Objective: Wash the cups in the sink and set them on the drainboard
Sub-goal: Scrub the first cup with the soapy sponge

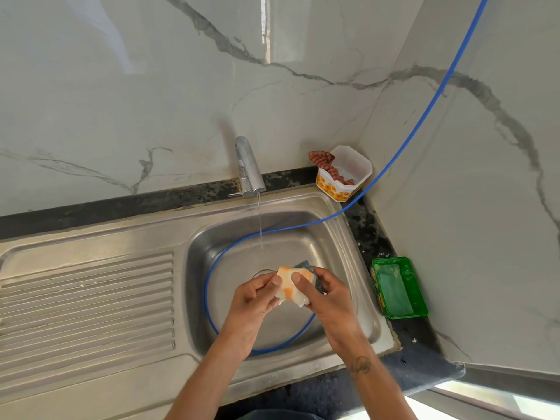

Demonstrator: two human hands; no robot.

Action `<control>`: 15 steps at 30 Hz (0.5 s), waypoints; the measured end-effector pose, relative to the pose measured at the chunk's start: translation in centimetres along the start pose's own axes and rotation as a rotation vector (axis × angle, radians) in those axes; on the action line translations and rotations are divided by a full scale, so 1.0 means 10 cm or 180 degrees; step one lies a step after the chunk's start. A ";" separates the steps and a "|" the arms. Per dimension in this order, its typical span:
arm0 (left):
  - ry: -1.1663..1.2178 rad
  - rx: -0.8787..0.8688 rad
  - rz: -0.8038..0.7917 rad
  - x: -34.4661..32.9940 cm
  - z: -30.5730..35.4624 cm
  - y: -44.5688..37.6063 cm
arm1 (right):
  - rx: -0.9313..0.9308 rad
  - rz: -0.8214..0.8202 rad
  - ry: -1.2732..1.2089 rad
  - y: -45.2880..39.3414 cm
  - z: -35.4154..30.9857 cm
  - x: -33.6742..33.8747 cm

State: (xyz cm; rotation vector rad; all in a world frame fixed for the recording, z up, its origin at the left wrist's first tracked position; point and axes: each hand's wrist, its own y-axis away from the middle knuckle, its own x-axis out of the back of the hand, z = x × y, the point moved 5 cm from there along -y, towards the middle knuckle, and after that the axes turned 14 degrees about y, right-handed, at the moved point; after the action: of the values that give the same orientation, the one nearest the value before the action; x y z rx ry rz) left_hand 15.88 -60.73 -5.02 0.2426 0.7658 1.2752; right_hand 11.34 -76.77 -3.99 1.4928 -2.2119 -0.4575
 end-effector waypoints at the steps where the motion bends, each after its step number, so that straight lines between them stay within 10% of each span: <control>1: -0.0126 -0.0030 0.0016 -0.01 0.01 -0.01 | 0.0025 -0.0143 0.0180 -0.03 -0.01 0.00; 5: -0.0338 0.0065 0.0136 -0.06 -0.02 -0.06 | 0.0745 -0.0421 0.1566 -0.14 -0.17 -0.01; 10: 0.0332 0.0538 0.0739 -0.10 -0.06 -0.18 | 0.2820 0.0629 0.3280 0.12 -0.17 -0.20; 15: 0.0121 0.0149 0.0699 -0.15 0.03 -0.21 | 0.2754 0.0530 0.3807 0.17 0.09 -0.28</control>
State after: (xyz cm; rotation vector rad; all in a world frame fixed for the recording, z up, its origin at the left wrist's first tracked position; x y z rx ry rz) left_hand 17.60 -62.67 -5.41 0.3487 0.8186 1.4735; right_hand 10.43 -73.56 -4.36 1.2962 -1.4621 1.2745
